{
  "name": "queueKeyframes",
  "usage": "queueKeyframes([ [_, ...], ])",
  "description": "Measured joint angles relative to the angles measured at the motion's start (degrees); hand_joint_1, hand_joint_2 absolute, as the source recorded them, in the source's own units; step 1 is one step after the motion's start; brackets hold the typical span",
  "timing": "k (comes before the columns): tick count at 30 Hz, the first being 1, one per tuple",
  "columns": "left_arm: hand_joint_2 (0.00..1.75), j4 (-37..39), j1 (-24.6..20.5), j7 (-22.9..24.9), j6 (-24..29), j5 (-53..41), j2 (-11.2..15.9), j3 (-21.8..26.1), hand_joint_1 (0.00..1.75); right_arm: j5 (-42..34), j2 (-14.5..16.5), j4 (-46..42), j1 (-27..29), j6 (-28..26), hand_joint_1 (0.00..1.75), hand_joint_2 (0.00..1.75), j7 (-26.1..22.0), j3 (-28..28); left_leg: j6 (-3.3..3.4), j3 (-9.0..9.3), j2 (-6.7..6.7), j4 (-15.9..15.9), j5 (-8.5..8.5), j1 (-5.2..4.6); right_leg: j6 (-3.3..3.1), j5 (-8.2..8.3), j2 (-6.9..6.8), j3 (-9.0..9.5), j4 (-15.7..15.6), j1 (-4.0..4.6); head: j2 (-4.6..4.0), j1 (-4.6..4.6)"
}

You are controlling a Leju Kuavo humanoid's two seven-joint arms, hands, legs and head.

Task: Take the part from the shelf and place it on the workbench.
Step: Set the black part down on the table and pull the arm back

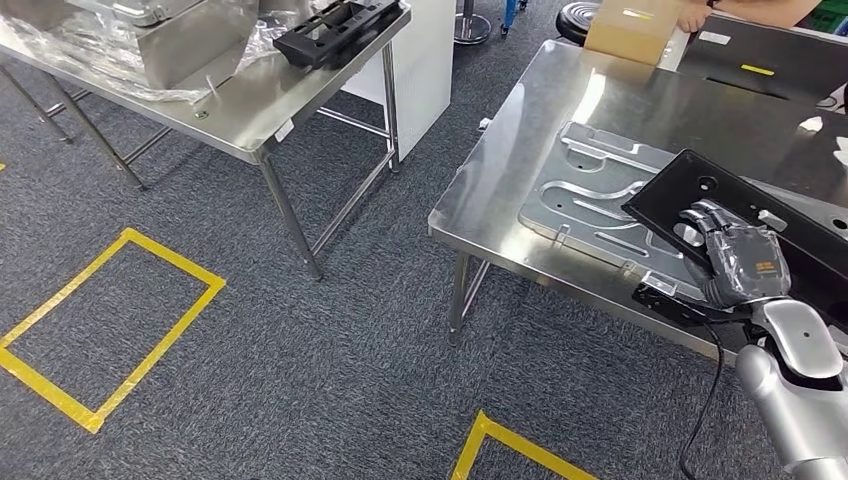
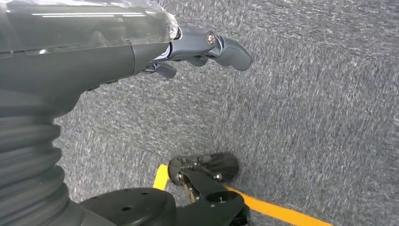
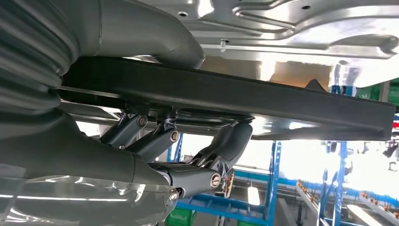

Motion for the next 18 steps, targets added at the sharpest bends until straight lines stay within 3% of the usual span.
queueKeyframes([
  [2,1.75,0.01,-0.03,0.04,-0.01,0.10,-0.04,0.00,0.00,0.17,0.04,0.17,-0.33,0.20,1.75,1.75,0.07,0.17,-0.72,-0.34,0.12,1.34,-0.85,0.06,-0.10,2.10,-0.20,3.13,-5.88,0.01,0.00,-0.01],
  [3,1.75,0.01,-0.04,0.05,-0.01,0.12,-0.03,0.00,0.00,0.23,0.09,0.25,-0.46,0.24,1.75,1.75,0.08,0.26,-0.87,-0.53,0.15,1.88,-1.24,0.00,-0.44,2.10,-0.15,3.62,-6.92,0.06,0.00,-0.02],
  [5,1.75,0.00,0.01,0.07,0.01,0.17,-0.01,0.00,0.00,0.31,0.16,0.36,-0.61,0.30,1.75,1.75,0.10,0.45,-0.14,-0.80,0.17,2.40,-1.60,-0.19,-1.17,2.04,0.16,3.62,-7.07,0.21,0.00,-0.03],
  [7,1.75,0.00,0.09,0.08,0.02,0.21,-0.01,0.00,0.00,0.34,0.24,0.44,-0.68,0.33,1.75,1.75,0.13,0.60,0.75,-0.83,0.19,2.31,-1.56,-0.26,-1.38,2.05,0.20,3.62,-7.07,0.29,0.00,-0.04],
  [11,1.75,0.00,0.08,0.15,-0.14,0.15,-0.01,0.00,0.00,0.35,0.32,0.47,-0.78,0.45,1.75,1.75,0.12,0.71,0.56,-0.79,0.19,2.18,-1.40,-0.23,-1.81,2.02,0.21,3.59,-7.05,0.57,0.00,-0.04],
  [18,1.75,0.00,0.03,0.77,-0.38,-0.77,0.01,-0.21,0.00,0.52,0.49,0.45,-0.80,1.26,1.75,1.75,0.66,0.92,0.65,-1.01,0.20,2.14,-1.68,-0.39,-1.59,2.25,0.16,3.72,-7.21,0.40,0.00,-0.04],
])
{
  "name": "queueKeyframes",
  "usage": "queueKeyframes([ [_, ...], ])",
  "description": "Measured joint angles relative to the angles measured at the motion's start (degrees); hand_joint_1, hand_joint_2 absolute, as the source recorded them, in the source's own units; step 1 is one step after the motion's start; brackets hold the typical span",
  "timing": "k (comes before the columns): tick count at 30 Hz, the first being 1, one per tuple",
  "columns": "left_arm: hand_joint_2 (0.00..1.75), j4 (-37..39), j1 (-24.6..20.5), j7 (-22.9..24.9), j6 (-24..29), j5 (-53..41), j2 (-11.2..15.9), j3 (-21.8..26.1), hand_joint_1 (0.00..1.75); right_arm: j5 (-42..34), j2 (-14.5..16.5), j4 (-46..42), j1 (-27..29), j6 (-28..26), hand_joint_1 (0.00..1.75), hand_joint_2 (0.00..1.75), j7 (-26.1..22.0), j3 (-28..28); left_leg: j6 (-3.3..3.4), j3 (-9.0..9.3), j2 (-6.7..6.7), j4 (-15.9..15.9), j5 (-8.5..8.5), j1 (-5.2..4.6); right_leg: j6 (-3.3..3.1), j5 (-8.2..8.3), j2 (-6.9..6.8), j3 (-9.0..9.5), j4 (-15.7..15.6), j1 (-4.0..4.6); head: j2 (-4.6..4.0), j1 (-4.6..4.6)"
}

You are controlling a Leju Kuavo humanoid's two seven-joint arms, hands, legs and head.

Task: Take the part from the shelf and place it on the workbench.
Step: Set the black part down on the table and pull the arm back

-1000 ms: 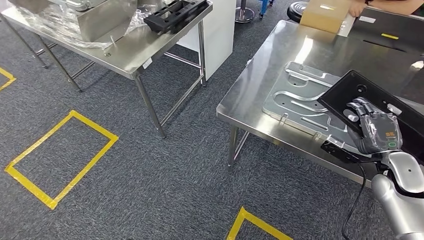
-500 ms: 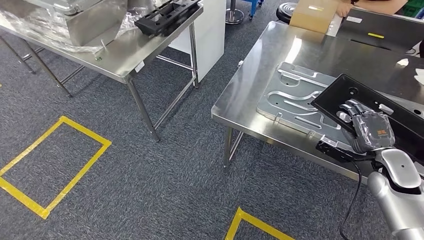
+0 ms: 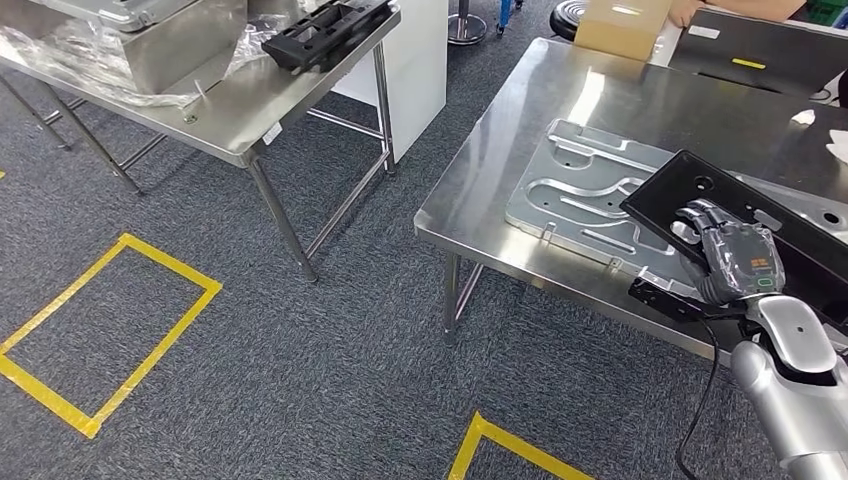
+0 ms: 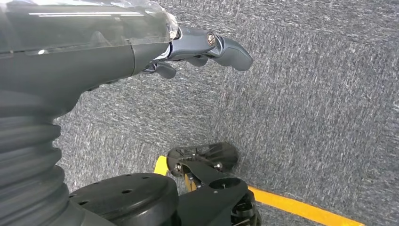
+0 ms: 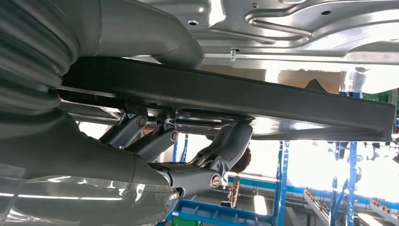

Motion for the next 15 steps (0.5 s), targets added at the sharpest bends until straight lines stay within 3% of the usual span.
queueKeyframes([
  [3,1.75,0.00,-0.02,0.30,0.13,-0.01,-0.08,-0.14,0.00,0.48,0.19,0.02,-0.15,0.33,1.75,1.75,0.35,0.09,0.15,1.43,0.16,-2.21,0.54,0.17,0.78,1.11,-0.03,0.12,0.40,0.08,0.00,0.01],
  [4,1.75,0.00,-0.04,0.34,0.18,0.01,-0.13,-0.19,0.00,0.66,0.28,0.07,-0.41,0.45,1.75,1.75,0.43,0.13,0.07,2.10,0.24,-2.92,0.85,0.30,0.92,0.57,-0.06,-0.28,1.19,0.09,0.00,0.01],
  [7,1.75,0.00,-0.09,0.39,0.28,0.05,-0.16,-0.26,0.00,0.97,0.46,0.32,-1.23,0.74,1.75,1.75,0.45,0.23,-0.11,2.76,0.37,-3.48,1.22,0.43,1.41,-4.37,-0.10,-4.14,8.72,0.09,0.00,0.03],
  [9,1.75,0.00,0.05,0.49,0.32,0.08,-0.17,-0.29,0.00,1.01,0.57,0.64,-1.31,0.81,1.75,1.75,0.40,0.35,-0.23,2.77,0.37,-3.27,1.01,0.46,1.95,-5.75,-0.12,-6.65,13.00,0.00,0.00,0.03],
  [10,1.75,0.00,0.12,0.55,0.32,0.08,-0.21,-0.30,0.00,1.01,0.65,0.82,-1.36,0.81,1.75,1.75,0.33,0.43,-0.38,2.79,0.37,-3.04,0.80,0.53,2.16,-4.86,-0.15,-6.67,12.52,-0.11,0.00,0.03],
  [12,1.75,0.00,0.16,0.60,0.31,0.04,-0.29,-0.32,0.00,1.04,0.77,1.10,-1.61,0.75,1.75,1.75,0.15,0.55,-0.90,2.86,0.38,-2.15,0.00,0.81,2.43,-0.99,-0.30,-3.95,6.16,-0.42,0.00,0.02],
  [13,1.75,0.00,0.11,0.60,0.33,-0.02,-0.30,-0.33,0.00,1.06,0.82,1.24,-1.75,0.70,1.75,1.75,0.10,0.58,-1.25,2.83,0.39,-1.55,-0.45,0.90,2.38,0.09,-0.38,-2.62,2.84,-0.38,0.00,0.03],
  [15,1.75,0.01,0.07,0.58,0.36,-0.30,-0.26,-0.40,0.00,1.07,0.86,1.41,-1.85,0.60,1.75,1.75,0.10,0.62,-1.95,2.58,0.42,-0.77,-1.18,0.92,1.17,0.53,-0.44,-1.40,-0.17,-0.04,0.00,0.03],
])
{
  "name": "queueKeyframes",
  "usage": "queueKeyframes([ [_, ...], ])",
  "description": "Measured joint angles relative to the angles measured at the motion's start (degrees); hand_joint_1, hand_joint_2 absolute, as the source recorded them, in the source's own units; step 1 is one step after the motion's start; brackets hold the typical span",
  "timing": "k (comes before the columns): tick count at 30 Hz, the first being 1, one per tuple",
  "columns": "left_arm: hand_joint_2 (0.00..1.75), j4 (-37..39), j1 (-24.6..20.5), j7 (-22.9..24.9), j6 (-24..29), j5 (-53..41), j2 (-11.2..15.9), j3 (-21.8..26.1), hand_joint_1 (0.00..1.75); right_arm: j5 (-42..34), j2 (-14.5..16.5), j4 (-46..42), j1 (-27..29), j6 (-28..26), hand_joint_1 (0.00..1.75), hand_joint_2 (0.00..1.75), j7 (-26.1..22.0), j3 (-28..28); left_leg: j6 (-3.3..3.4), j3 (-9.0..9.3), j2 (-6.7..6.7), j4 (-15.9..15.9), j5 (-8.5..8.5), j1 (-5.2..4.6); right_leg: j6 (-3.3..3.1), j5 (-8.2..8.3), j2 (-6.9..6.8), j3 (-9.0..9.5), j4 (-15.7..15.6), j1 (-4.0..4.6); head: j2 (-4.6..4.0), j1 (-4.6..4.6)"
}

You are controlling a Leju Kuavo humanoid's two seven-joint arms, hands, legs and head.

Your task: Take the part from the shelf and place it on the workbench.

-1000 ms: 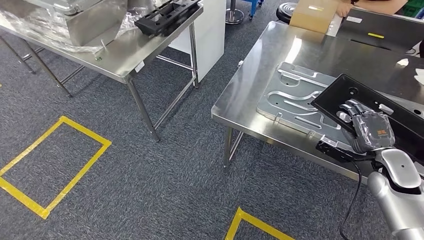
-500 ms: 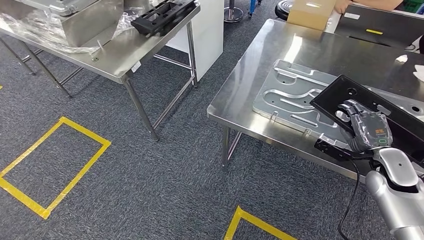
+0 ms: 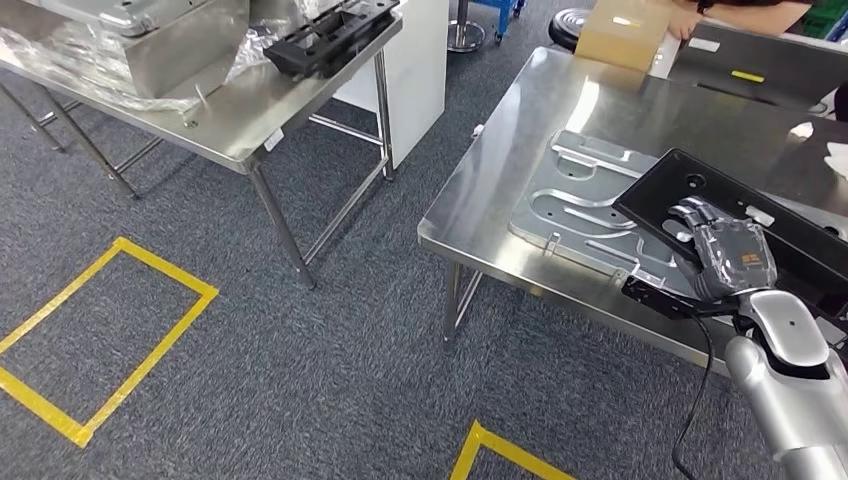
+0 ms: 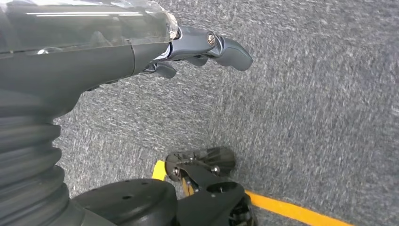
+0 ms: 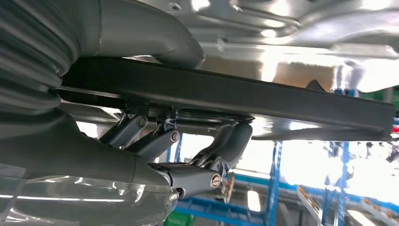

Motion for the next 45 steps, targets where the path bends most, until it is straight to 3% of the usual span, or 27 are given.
queueKeyframes([
  [2,1.75,0.01,0.03,0.03,-0.02,-0.33,0.03,-0.18,0.00,-0.03,0.01,-0.01,0.36,-0.06,1.75,1.75,0.22,-0.01,-0.63,0.05,0.00,0.29,-0.32,-0.07,-1.50,-0.05,0.15,0.13,0.07,0.21,0.00,0.01],
  [4,1.75,0.00,-0.02,0.08,-0.08,-0.58,0.05,-0.41,0.00,-0.07,-0.03,-0.32,0.81,-0.06,1.75,1.75,0.46,-0.08,-1.20,-0.18,-0.05,1.76,-0.97,0.04,-2.28,-0.24,0.29,0.85,-0.11,0.08,0.00,0.02],
  [5,1.75,-0.01,-0.08,0.11,-0.10,-0.66,0.06,-0.55,0.00,-0.09,-0.06,-0.57,0.91,-0.06,1.75,1.75,0.51,-0.13,-1.50,-1.20,-0.08,3.89,-1.83,0.15,-2.57,-0.43,0.35,1.30,-0.19,-0.02,0.00,0.02],
  [8,1.75,-0.01,-0.15,0.32,-0.16,-0.76,0.07,-0.95,0.00,-0.04,-0.08,-1.15,1.31,-0.06,1.75,1.75,0.77,-0.21,-2.18,-7.74,-0.11,14.81,-5.71,0.52,-2.95,-1.33,0.60,2.26,-0.26,0.10,0.00,0.01],
  [9,1.75,-0.01,-0.12,0.40,-0.17,-0.79,0.07,-1.06,0.00,0.01,-0.08,-1.22,1.59,-0.06,1.75,1.75,0.89,-0.21,-2.13,-9.58,-0.12,17.07,-5.97,0.57,-2.96,-1.69,0.72,2.67,-0.26,0.21,0.00,0.01],
  [10,1.75,-0.01,-0.07,0.45,-0.17,-0.82,0.07,-1.16,0.00,0.05,-0.07,-1.26,1.86,-0.06,1.75,1.75,0.98,-0.21,-1.91,-10.52,-0.12,17.44,-5.19,0.56,-2.97,-2.07,0.84,3.16,-0.26,0.33,0.00,0.02],
  [11,1.75,-0.01,-0.04,0.51,-0.18,-0.84,0.07,-1.25,0.00,0.08,-0.07,-1.32,2.06,-0.06,1.75,1.75,1.03,-0.22,-1.54,-10.27,-0.15,15.36,-3.09,0.46,-2.96,-2.48,0.96,3.74,-0.28,0.44,0.00,0.02],
  [13,1.75,0.01,-0.03,0.58,-0.18,-0.89,0.15,-1.35,0.00,0.09,-0.07,-1.59,2.23,-0.05,1.75,1.75,1.07,-0.28,-0.18,-7.88,-0.29,7.55,2.33,-0.05,-2.90,-3.27,1.15,4.87,-0.38,0.56,0.00,0.02],
  [15,1.75,0.02,-0.08,0.63,-0.19,-0.92,0.37,-1.40,0.00,0.10,-0.04,-1.83,2.31,0.04,1.75,1.75,1.13,-0.41,1.33,-5.83,-0.55,1.84,4.25,-0.72,-2.44,-3.70,1.38,5.48,-0.90,0.36,0.00,-0.01],
  [17,1.75,0.03,-0.08,0.69,-0.20,-0.92,0.50,-1.45,0.00,0.15,0.07,-1.87,2.58,0.27,1.75,1.75,1.14,-0.50,2.12,-4.82,-0.71,-0.21,3.72,-1.03,-1.65,-3.36,1.48,6.01,-1.26,0.22,0.00,-0.03],
  [20,1.75,0.03,-0.14,0.82,-0.20,-0.91,0.31,-1.52,0.00,0.38,0.11,-1.87,2.46,0.70,1.75,1.75,1.03,-0.64,2.19,-2.05,-0.70,-2.81,4.28,-0.68,-0.98,-3.92,1.08,6.10,0.55,0.16,0.00,0.01],
  [21,1.75,0.03,-0.26,0.87,-0.20,-0.88,0.23,-1.53,0.00,0.50,0.10,-1.86,2.14,0.85,1.75,1.75,1.03,-0.68,2.13,-1.34,-0.71,-3.30,4.27,-0.60,-0.85,-4.99,0.94,4.86,2.88,0.11,0.00,0.01],
  [24,1.75,0.02,-0.40,0.99,-0.15,-0.77,0.11,-1.55,0.00,0.78,0.06,-1.72,1.65,1.17,1.75,1.75,0.96,-0.72,2.08,-0.42,-0.74,-3.32,3.34,-0.59,-0.15,-9.13,0.84,-1.83,12.57,0.09,0.00,0.01],
  [25,1.75,0.02,-0.31,0.99,-0.14,-0.75,0.07,-1.56,0.00,0.82,0.05,-1.64,1.73,1.23,1.75,1.75,0.91,-0.72,1.96,-0.03,-0.76,-3.18,2.85,-0.54,0.06,-9.23,0.78,-3.39,13.83,0.00,0.00,0.02],
  [26,1.75,0.02,-0.21,0.99,-0.14,-0.75,0.02,-1.56,0.00,0.84,0.05,-1.57,1.78,1.26,1.75,1.75,0.87,-0.71,1.77,0.42,-0.79,-2.98,2.31,-0.45,0.25,-7.97,0.70,-3.93,12.99,-0.13,0.00,0.02],
  [28,1.75,0.02,-0.07,0.99,-0.14,-0.74,-0.05,-1.57,0.00,0.85,0.04,-1.53,1.70,1.27,1.75,1.75,0.83,-0.72,1.16,1.32,-0.82,-2.24,0.89,-0.24,0.77,-2.31,0.35,-2.58,6.22,-0.59,0.00,0.02],
  [29,1.75,0.02,-0.09,0.99,-0.13,-0.74,-0.04,-1.57,0.00,0.85,0.05,-1.45,1.63,1.28,1.75,1.75,0.81,-0.70,0.79,1.65,-0.84,-1.70,0.15,-0.19,0.85,-0.30,0.18,-1.72,2.87,-0.66,0.00,0.02],
  [30,1.75,0.03,-0.14,0.99,-0.12,-0.73,-0.02,-1.57,0.00,0.86,0.05,-1.37,1.59,1.30,1.75,1.75,0.77,-0.68,0.40,1.75,-0.86,-1.21,-0.54,-0.20,0.51,0.97,0.06,-1.13,0.65,-0.64,0.00,0.00],
  [33,1.75,0.03,-0.17,0.97,0.02,-0.63,0.04,-1.57,0.00,0.86,0.06,-1.17,1.60,1.35,1.75,1.75,0.56,-0.58,-0.55,1.97,-0.83,-0.45,-1.90,-0.29,-1.35,0.78,0.28,-0.86,0.11,-0.36,0.00,-0.04],
  [35,1.75,0.03,-0.22,0.95,0.19,-0.47,0.07,-1.57,0.00,0.83,0.06,-1.10,1.06,1.34,1.75,1.75,0.42,-0.56,-1.04,1.51,-0.81,1.35,-2.42,-0.13,-2.01,0.38,0.44,-0.20,0.08,-0.44,0.00,-0.04],
  [36,1.75,0.03,-0.30,0.95,0.25,-0.38,0.08,-1.57,0.00,0.81,0.07,-1.03,0.60,1.34,1.75,1.75,0.31,-0.53,-1.34,0.22,-0.79,3.83,-3.00,0.01,-2.24,0.14,0.50,0.27,0.04,-0.47,0.00,-0.04],
  [39,1.75,0.03,-0.41,0.96,0.32,-0.03,0.07,-1.57,0.00,0.77,0.19,-0.61,-0.37,1.35,1.75,1.75,0.01,-0.32,-2.00,-6.86,-0.75,14.84,-6.44,0.34,-2.60,-0.84,0.52,1.52,-0.03,-0.29,0.00,-0.04],
  [40,1.75,0.03,-0.37,0.99,0.33,0.13,0.05,-1.57,0.00,0.74,0.30,-0.37,-0.50,1.36,1.75,1.75,-0.06,-0.20,-1.99,-8.69,-0.75,16.71,-6.91,0.37,-2.65,-1.19,0.55,1.97,-0.02,-0.17,0.00,-0.03],
  [41,1.75,0.03,-0.33,1.01,0.41,0.29,0.05,-1.57,0.00,0.67,0.44,-0.08,-0.60,1.35,1.75,1.75,-0.12,-0.04,-1.80,-9.57,-0.77,16.55,-6.14,0.34,-2.70,-1.55,0.59,2.46,-0.03,-0.03,0.00,-0.03],
  [42,1.75,0.03,-0.27,1.00,0.62,0.39,0.04,-1.57,0.00,0.55,0.58,0.25,-0.75,1.32,1.75,1.75,-0.19,0.11,-1.41,-9.44,-0.79,14.32,-4.07,0.22,-2.74,-1.91,0.65,2.99,-0.05,0.16,0.00,-0.03],
  [44,1.75,0.05,-0.24,0.77,1.51,0.24,0.11,-1.57,0.00,0.23,0.84,0.91,-1.15,1.19,1.75,1.75,-0.34,0.37,0.13,-7.43,-0.85,6.73,1.56,-0.37,-2.76,-2.54,0.74,3.95,-0.20,0.38,0.00,-0.02],
  [45,1.75,0.08,-0.26,0.49,2.21,-0.04,0.20,-1.59,0.00,0.08,0.92,1.23,-1.39,1.05,1.75,1.75,-0.41,0.46,1.00,-6.44,-0.90,3.57,3.18,-0.76,-2.64,-2.72,0.83,4.22,-0.37,0.36,0.00,-0.03],
])
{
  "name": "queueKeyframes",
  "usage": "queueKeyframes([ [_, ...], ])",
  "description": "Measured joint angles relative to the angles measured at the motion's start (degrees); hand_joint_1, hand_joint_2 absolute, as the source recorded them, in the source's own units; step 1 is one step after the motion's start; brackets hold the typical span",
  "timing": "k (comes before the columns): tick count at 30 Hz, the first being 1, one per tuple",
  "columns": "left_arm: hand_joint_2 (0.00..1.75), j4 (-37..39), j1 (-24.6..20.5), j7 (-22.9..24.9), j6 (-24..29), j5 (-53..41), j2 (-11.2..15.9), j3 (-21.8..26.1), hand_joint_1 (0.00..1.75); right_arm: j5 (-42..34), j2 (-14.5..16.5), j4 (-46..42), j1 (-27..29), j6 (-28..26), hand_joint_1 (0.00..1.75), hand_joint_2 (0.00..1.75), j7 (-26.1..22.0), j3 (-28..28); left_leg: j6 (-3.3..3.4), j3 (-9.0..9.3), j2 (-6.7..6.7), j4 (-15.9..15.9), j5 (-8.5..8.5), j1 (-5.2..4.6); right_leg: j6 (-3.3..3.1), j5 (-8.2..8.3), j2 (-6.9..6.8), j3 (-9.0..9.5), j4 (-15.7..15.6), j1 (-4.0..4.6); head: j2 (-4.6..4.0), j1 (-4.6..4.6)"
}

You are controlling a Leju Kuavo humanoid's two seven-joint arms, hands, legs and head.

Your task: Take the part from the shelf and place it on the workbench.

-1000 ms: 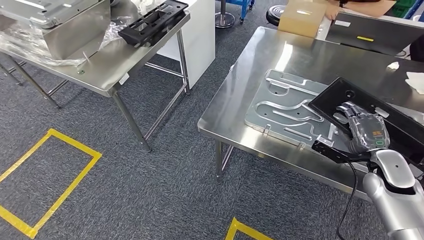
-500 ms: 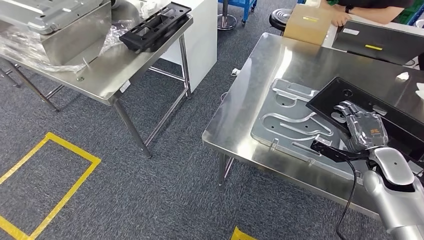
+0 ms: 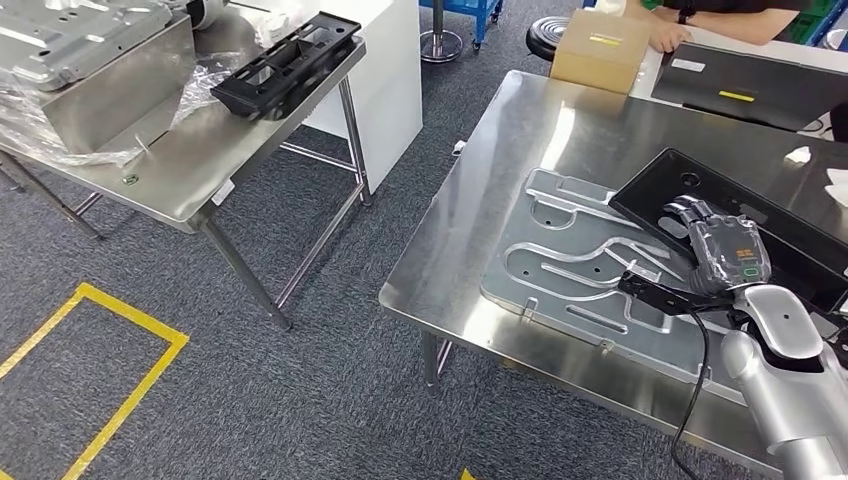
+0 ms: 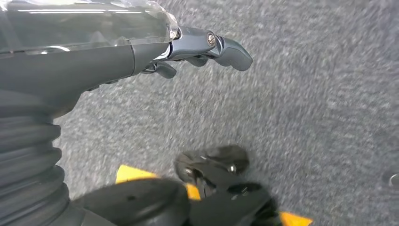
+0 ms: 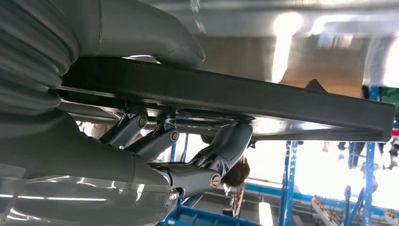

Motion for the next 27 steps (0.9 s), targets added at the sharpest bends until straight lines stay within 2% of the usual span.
queueKeyframes([
  [1,1.75,0.03,-0.03,-0.31,0.68,-0.33,0.07,-0.07,0.00,-0.10,0.08,0.29,-0.12,-0.13,1.75,1.75,-0.03,0.09,0.72,0.79,-0.03,-2.10,0.80,-0.34,0.21,-0.14,0.05,0.11,-0.15,-0.10,0.00,-0.01],
  [2,1.75,0.05,-0.02,-0.61,1.33,-0.67,0.13,-0.18,0.00,-0.18,0.17,0.56,-0.09,-0.26,1.75,1.75,-0.02,0.20,1.15,1.18,-0.05,-2.94,0.75,-0.59,0.48,-0.22,0.09,0.18,-0.38,-0.25,0.00,-0.02],
  [4,1.75,0.07,0.02,-0.89,2.16,-1.15,0.07,-0.56,0.00,-0.24,0.25,0.77,0.24,-0.34,1.75,1.75,0.07,0.41,1.25,2.07,-0.02,-4.29,1.18,-0.52,1.13,-0.40,0.05,0.49,-0.80,-0.28,0.00,-0.02],
  [6,1.75,0.07,-0.10,-0.79,2.60,-1.46,-0.08,-1.00,0.00,-0.23,0.17,0.76,0.43,-0.36,1.75,1.75,0.32,0.50,1.14,3.05,0.07,-5.80,1.78,-0.17,1.44,-1.67,-0.11,0.01,0.70,-0.20,0.00,-0.01],
  [7,1.75,0.07,-0.22,-0.63,2.72,-1.48,-0.14,-1.15,0.00,-0.21,0.06,0.73,0.43,-0.37,1.75,1.75,0.50,0.50,1.08,3.42,0.11,-6.35,1.94,0.02,1.51,-3.01,-0.19,-1.15,3.09,-0.20,0.00,0.01],
  [9,1.75,0.07,-0.42,-0.39,2.82,-1.32,-0.17,-1.26,0.00,-0.11,-0.13,0.71,0.64,-0.41,1.75,1.75,0.72,0.49,1.17,3.64,0.11,-6.42,1.77,-0.02,1.78,-5.89,-0.21,-5.03,10.00,-0.22,0.00,0.01],
  [10,1.75,0.07,-0.40,-0.28,2.80,-1.22,-0.18,-1.26,0.00,-0.07,-0.20,0.70,0.92,-0.45,1.75,1.75,0.77,0.49,1.11,3.68,0.10,-6.30,1.59,0.02,2.05,-6.38,-0.23,-6.76,12.64,-0.28,0.00,0.02],
  [11,1.75,0.07,-0.34,-0.14,2.75,-1.16,-0.20,-1.26,0.00,-0.03,-0.22,0.70,1.23,-0.49,1.75,1.75,0.78,0.49,0.98,3.70,0.09,-6.08,1.35,0.09,2.34,-5.81,-0.26,-7.70,13.54,-0.40,0.00,0.02],
  [12,1.75,0.07,-0.26,0.07,2.70,-1.14,-0.25,-1.27,0.00,0.00,-0.23,0.70,1.47,-0.56,1.31,1.31,0.78,0.49,0.76,3.70,0.08,-5.71,1.05,0.21,2.65,-4.22,-0.32,-7.54,12.28,-0.57,0.00,0.02],
  [13,1.75,0.07,-0.19,0.32,2.66,-1.14,-0.29,-1.29,0.00,0.01,-0.27,0.70,1.60,-0.67,0.87,0.87,0.79,0.49,0.44,3.67,0.07,-5.12,0.62,0.38,2.99,-1.92,-0.45,-6.29,9.09,-0.82,0.00,0.03],
  [14,1.75,0.07,-0.18,0.53,2.64,-1.16,-0.31,-1.31,0.00,0.01,-0.31,0.71,1.65,-0.76,0.44,0.44,0.80,0.49,0.04,3.56,0.05,-4.39,0.12,0.47,3.23,-0.30,-0.54,-4.88,5.87,-0.98,0.00,0.03],
  [15,1.75,0.07,-0.20,0.68,2.64,-1.19,-0.32,-1.34,0.00,0.01,-0.38,0.66,1.67,-0.89,0.00,0.00,0.82,0.48,-0.36,3.34,0.03,-3.47,-0.45,0.47,3.17,0.82,-0.49,-3.71,3.18,-1.05,0.00,0.01],
  [16,1.75,0.07,-0.23,0.77,2.65,-1.24,-0.30,-1.38,0.00,0.02,-0.45,0.60,1.74,-1.00,0.00,0.00,0.84,0.48,-0.72,3.13,0.00,-2.79,-0.89,0.44,2.86,1.23,-0.41,-3.01,1.69,-1.02,0.00,0.00],
  [18,1.75,0.07,-0.22,0.83,2.64,-1.38,-0.27,-1.55,0.00,0.06,-0.52,0.37,2.19,-1.22,0.00,0.00,0.86,0.44,-1.17,2.89,-0.04,-2.15,-1.29,0.33,1.82,1.06,-0.11,-2.97,1.46,-0.72,0.00,-0.02],
  [20,1.75,0.07,-0.13,0.83,2.52,-1.52,-0.27,-1.81,0.00,0.13,-0.56,-0.13,2.96,-1.44,0.00,0.00,0.89,0.35,-1.60,2.72,-0.03,-1.74,-1.67,0.48,1.06,1.15,-0.12,-2.94,1.49,-0.70,0.00,-0.01],
  [21,1.75,0.07,-0.10,0.82,2.44,-1.55,-0.27,-1.96,0.00,0.16,-0.60,-0.53,3.30,-1.53,0.00,0.00,0.90,0.29,-1.93,2.22,0.00,-0.43,-2.60,0.61,0.74,1.22,-0.14,-2.93,1.45,-0.74,0.00,-0.01],
  [23,1.75,0.07,-0.10,0.82,2.32,-1.56,-0.28,-2.22,0.00,0.18,-0.68,-1.25,3.73,-1.67,0.00,0.00,0.90,0.15,-2.62,-0.25,0.04,5.57,-6.13,0.94,0.34,1.29,-0.17,-2.91,1.40,-0.77,0.00,-0.01],
  [24,1.75,0.07,-0.10,0.82,2.27,-1.56,-0.30,-2.33,0.00,0.18,-0.70,-1.44,3.91,-1.71,0.00,0.00,0.90,0.09,-2.84,-1.96,0.05,9.59,-8.05,1.08,0.27,1.30,-0.18,-2.93,1.40,-0.73,0.00,-0.01],
  [25,1.75,0.07,-0.09,0.83,2.23,-1.56,-0.32,-2.42,0.00,0.18,-0.72,-1.53,4.09,-1.72,0.00,0.00,0.91,0.03,-2.92,-3.32,0.05,12.79,-9.25,1.19,0.24,1.30,-0.17,-2.94,1.40,-0.67,0.00,-0.01],
  [26,1.75,0.07,-0.07,0.83,2.21,-1.56,-0.33,-2.48,0.00,0.18,-0.73,-1.61,4.28,-1.73,0.00,0.00,0.91,-0.01,-2.86,-3.90,0.05,14.29,-9.47,1.24,0.24,1.30,-0.17,-2.93,1.40,-0.60,0.00,-0.01],
  [27,1.75,0.07,-0.05,0.82,2.17,-1.57,-0.35,-2.52,0.00,0.18,-0.73,-1.74,4.44,-1.73,0.00,0.00,0.92,-0.03,-2.65,-3.44,0.04,13.58,-8.67,1.24,0.24,1.30,-0.14,-2.92,1.40,-0.51,0.00,-0.01],
])
